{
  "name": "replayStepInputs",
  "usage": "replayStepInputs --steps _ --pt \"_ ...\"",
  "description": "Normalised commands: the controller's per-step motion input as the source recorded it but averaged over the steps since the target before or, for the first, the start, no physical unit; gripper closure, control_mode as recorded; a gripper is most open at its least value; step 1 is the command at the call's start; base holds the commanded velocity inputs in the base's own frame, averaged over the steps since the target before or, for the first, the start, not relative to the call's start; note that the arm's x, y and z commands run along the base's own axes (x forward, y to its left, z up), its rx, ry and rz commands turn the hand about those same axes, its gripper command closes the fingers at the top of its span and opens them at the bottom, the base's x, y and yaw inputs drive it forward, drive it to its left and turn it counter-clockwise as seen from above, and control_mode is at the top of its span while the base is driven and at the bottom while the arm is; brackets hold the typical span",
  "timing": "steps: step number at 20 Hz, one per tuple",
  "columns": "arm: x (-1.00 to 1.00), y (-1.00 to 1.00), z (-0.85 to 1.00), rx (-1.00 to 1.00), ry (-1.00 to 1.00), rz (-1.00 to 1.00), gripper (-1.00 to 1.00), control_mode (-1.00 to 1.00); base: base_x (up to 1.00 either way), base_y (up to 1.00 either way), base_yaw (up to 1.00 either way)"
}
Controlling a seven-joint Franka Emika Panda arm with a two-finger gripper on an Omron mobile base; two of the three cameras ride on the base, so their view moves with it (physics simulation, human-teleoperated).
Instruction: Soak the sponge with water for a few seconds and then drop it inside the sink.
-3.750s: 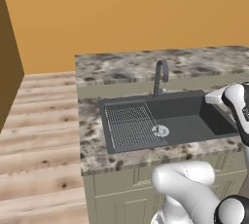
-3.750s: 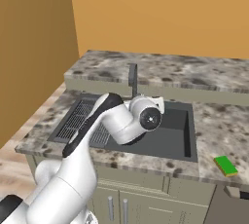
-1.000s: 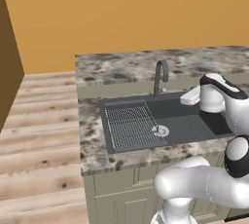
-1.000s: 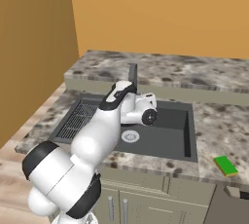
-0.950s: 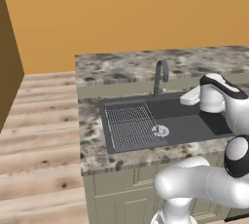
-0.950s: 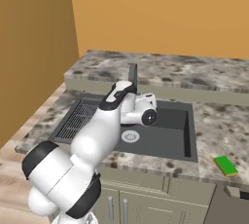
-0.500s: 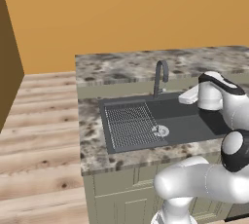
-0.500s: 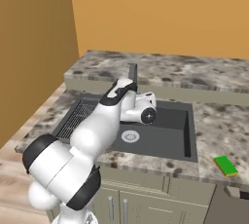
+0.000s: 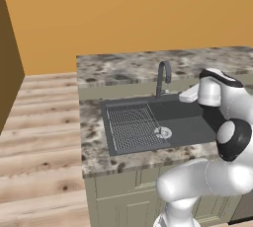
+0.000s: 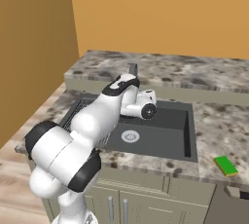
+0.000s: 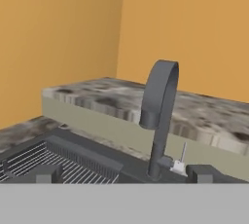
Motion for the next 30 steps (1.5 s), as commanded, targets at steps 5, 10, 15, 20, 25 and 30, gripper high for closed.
replayStepInputs --steps 5,10,15,20,25,30 --pt "0.21 0.00 -0.09 0.00 0.00 0.00 -1.00 -1.00 0.00 0.00 0.00" --pt "0.14 0.00 -0.14 0.00 0.00 0.00 -1.00 -1.00 0.00 0.00 0.00" --pt "0.20 0.00 -0.15 0.00 0.00 0.00 -1.00 -1.00 0.00 0.00 0.00" --pt "0.20 0.00 -0.12 0.02 0.00 0.00 -1.00 -1.00 0.00 0.00 0.00" --pt "0.23 -0.02 -0.18 0.03 0.00 0.00 -1.00 -1.00 0.00 0.00 0.00" --pt "0.19 -0.07 -0.09 0.01 0.00 0.00 -1.00 -1.00 0.00 0.00 0.00"
